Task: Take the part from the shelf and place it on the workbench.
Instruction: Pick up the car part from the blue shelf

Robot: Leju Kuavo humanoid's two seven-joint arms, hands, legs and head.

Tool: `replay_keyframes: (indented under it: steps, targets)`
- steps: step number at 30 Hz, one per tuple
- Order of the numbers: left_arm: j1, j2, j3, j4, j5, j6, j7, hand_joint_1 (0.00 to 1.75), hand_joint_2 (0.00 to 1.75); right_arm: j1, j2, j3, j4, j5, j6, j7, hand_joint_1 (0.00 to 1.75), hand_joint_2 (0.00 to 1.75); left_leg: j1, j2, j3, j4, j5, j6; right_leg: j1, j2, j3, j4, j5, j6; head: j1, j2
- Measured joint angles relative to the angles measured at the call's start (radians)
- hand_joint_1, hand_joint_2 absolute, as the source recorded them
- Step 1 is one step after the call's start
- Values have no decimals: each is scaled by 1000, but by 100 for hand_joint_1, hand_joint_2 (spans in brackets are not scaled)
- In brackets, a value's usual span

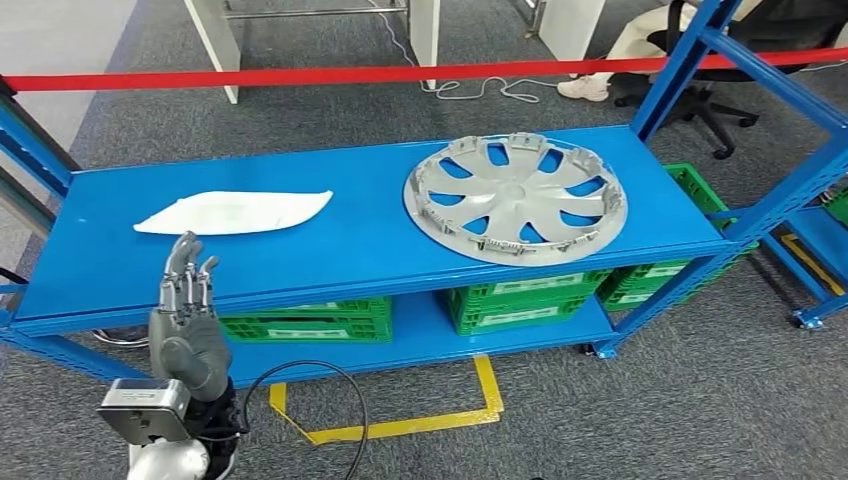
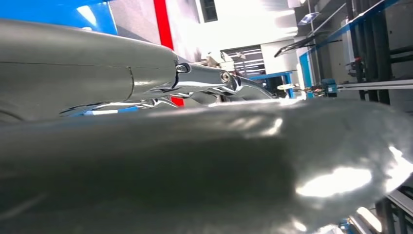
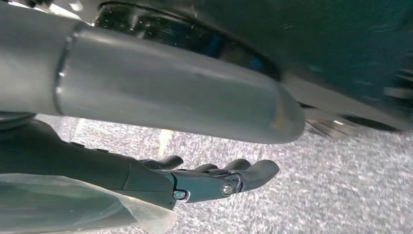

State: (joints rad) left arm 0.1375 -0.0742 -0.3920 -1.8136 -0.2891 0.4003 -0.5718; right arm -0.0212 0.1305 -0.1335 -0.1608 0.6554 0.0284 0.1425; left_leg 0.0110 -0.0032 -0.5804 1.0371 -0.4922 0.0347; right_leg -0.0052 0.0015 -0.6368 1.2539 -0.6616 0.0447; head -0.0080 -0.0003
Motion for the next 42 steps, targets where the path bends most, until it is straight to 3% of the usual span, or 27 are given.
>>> replay_keyframes:
  steps: [1, 2, 4, 6, 8, 11, 12, 14, 16, 17, 18, 20, 22, 25, 27, 30, 32, 33, 34, 35, 37, 38, 42]
  targets:
    - [0, 0, -1, 0, -1, -1, 0, 0, 0, 2, 0, 0, 0, 0, 0, 0, 0, 0, 0, -1, 5, 0, -6, 0, 0, 0, -28, 24, 4, 1, 0, 0]
    - [-1, 0, -1, 0, -3, -1, 0, 0, 0, 4, 0, 0, 0, 0, 0, 0, 0, 0, -1, -2, 12, 0, -11, 0, 0, 0, -39, 15, 29, 0, 0, 0]
    - [-5, 0, -4, 1, -19, 3, 0, 0, 0, 5, 0, 0, 0, 2, 0, 2, 0, 0, 0, -2, 34, 0, -25, -3, 0, 0, -11, -96, 121, -6, 0, 0]
    - [-25, 1, -12, 4, -57, 11, 0, 0, 0, 4, -1, 0, 0, 10, 2, 5, 0, 0, 0, -2, 47, 0, -36, -11, 5, -2, 19, -189, 167, -16, 0, 0]
    - [-68, 4, -30, 14, -115, 7, 12, 0, 0, 1, -3, 0, 0, 27, 4, 8, 0, 0, -1, -3, 47, 0, -38, -22, 11, -4, 23, -207, 165, -30, 0, 0]
    - [-183, 14, -83, 51, -244, -37, 75, 0, 0, -3, -7, 7, -1, 64, 7, 5, 0, 0, -1, -3, 43, 17, -47, -37, 6, -7, 37, -222, 175, -50, -3, 0]
    - [-236, 17, -108, 73, -286, -63, 106, 0, 0, -6, -8, 11, -1, 76, 9, 3, 0, 0, -1, -2, 28, 48, -63, -41, 4, -7, 44, -226, 176, -53, -4, 0]
    - [-345, 18, -156, 129, -332, -126, 168, 0, 0, -15, -10, 21, -1, 97, 15, 2, 0, 0, 0, -1, -29, 161, -113, -49, 3, -7, 49, -230, 176, -56, -8, 0]
    - [-445, 15, -192, 197, -340, -198, 215, 0, 87, -19, -12, 32, -1, 117, 24, 2, 0, 0, 1, -1, -86, 256, -138, -50, 5, -5, 50, -230, 174, -59, -8, 0]
    - [-491, 11, -205, 232, -339, -232, 230, 0, 131, -20, -14, 37, -1, 126, 31, 2, 0, 0, 0, -1, -97, 261, -124, -48, 7, -3, 52, -230, 173, -60, -8, 0]
    - [-537, 6, -216, 267, -340, -260, 239, 0, 175, -22, -15, 42, -2, 134, 40, 1, 0, 0, -1, -1, -92, 231, -92, -43, 9, -1, 55, -229, 173, -60, -8, 0]
    - [-627, -7, -235, 340, -349, -295, 252, 0, 175, -24, -16, 52, -2, 146, 61, -1, 0, 0, -8, -1, -54, 108, -5, -24, 12, 2, 60, -230, 171, -61, -5, 0]
    - [-709, -18, -251, 413, -367, -316, 262, 0, 175, -28, -16, 60, -3, 153, 78, 0, 0, 0, -18, -1, -28, 14, 36, -9, 9, 3, 56, -232, 172, -55, -4, 0]
    - [-802, -28, -274, 522, -424, -332, 274, 0, 175, -30, -16, 69, -3, 161, 97, 2, 0, 0, -21, -2, -19, -23, 42, -4, 4, 3, 48, -236, 174, -38, -10, 0]
    - [-856, -36, -292, 603, -468, -331, 281, 0, 175, -31, -17, 73, -4, 164, 104, 3, 0, 0, -13, -1, -11, -41, 51, -1, 4, 3, 32, -207, 151, -26, -9, 0]
    - [-910, -46, -315, 714, -515, -325, 287, 0, 175, -31, -19, 76, -4, 164, 106, 1, 0, 0, -8, 2, -7, -47, 54, 0, -4, 2, -57, -35, 77, -10, -6, 0]
    - [-927, -47, -325, 774, -539, -323, 295, 0, 175, -29, -21, 76, -4, 164, 105, -1, 0, 0, -7, 3, -6, -46, 52, -1, -9, 1, -103, 44, 62, -2, -6, 0]
    - [-932, -47, -327, 800, -545, -323, 299, 0, 175, -28, -22, 76, -4, 165, 104, -2, 0, 0, -5, 3, -6, -46, 51, -2, -12, 0, -105, 38, 78, 1, -6, 0]
    - [-939, -46, -329, 826, -550, -323, 302, 0, 175, -28, -23, 76, -4, 165, 102, -2, 0, 0, -3, 3, -6, -44, 50, -5, -15, 0, -89, -2, 107, 5, -6, 0]
    - [-948, -45, -330, 854, -555, -325, 305, 0, 175, -28, -25, 76, -4, 165, 101, -3, 0, 0, 0, 3, -6, -41, 47, -9, -19, -2, -61, -65, 144, 9, -6, 0]
    - [-970, -38, -332, 917, -566, -328, 313, 0, 175, -29, -27, 76, -4, 165, 99, -2, 0, 0, 3, 1, -9, -29, 39, -22, -23, 0, 0, -187, 189, 14, -5, 0]
    - [-980, -33, -331, 947, -572, -329, 319, 0, 175, -30, -27, 76, -4, 165, 100, -1, 0, 0, 2, 0, -11, -24, 36, -29, -23, 2, 18, -219, 194, 11, -3, 0]
    - [-997, -1, -329, 1050, -587, -327, 337, 0, 175, -24, -29, 76, -4, 165, 101, 4, 0, 0, 1, 1, -16, -6, 24, -44, -19, 8, 27, -224, 186, -19, -5, 0]
